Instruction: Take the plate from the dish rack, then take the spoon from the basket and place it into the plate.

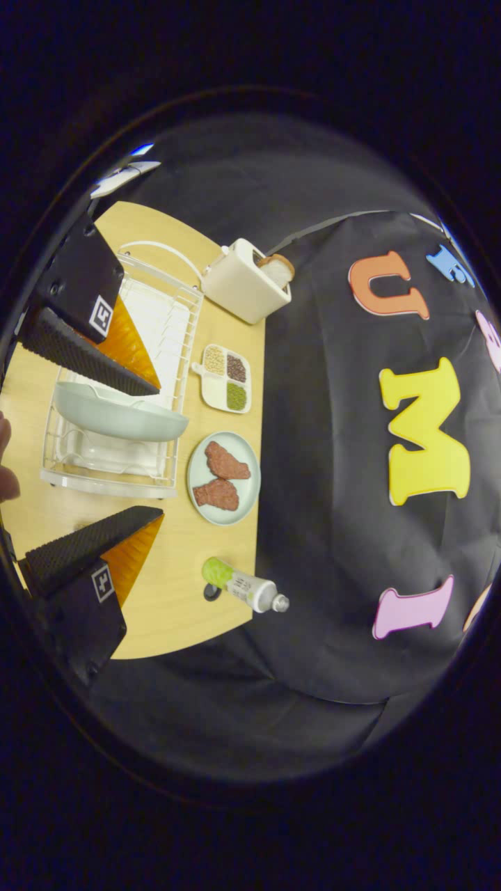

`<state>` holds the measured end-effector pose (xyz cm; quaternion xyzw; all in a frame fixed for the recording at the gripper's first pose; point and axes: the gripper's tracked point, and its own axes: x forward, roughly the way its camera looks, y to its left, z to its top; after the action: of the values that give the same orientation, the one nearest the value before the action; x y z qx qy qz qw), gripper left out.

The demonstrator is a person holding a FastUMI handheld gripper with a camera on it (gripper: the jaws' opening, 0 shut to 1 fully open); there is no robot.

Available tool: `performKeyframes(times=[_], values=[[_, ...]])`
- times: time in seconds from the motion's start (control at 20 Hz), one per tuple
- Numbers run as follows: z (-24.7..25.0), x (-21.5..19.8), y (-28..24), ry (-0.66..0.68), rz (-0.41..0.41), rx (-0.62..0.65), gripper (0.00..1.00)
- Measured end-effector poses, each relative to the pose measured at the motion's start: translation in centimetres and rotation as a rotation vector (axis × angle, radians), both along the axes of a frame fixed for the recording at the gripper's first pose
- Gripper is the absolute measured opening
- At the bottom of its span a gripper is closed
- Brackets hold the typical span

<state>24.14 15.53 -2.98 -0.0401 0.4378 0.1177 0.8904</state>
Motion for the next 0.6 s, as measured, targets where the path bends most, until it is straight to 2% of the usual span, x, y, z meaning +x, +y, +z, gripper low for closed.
performKeyframes(times=[0.35,0.55,0.6], values=[[-5.2,0.5,1.3,0.194,-0.1,-0.011,0.98],[-6.8,0.5,1.7,0.262,-0.15,0.005,0.75],[-7.0,0.5,1.7,0.266,-0.159,0.002,0.66]])
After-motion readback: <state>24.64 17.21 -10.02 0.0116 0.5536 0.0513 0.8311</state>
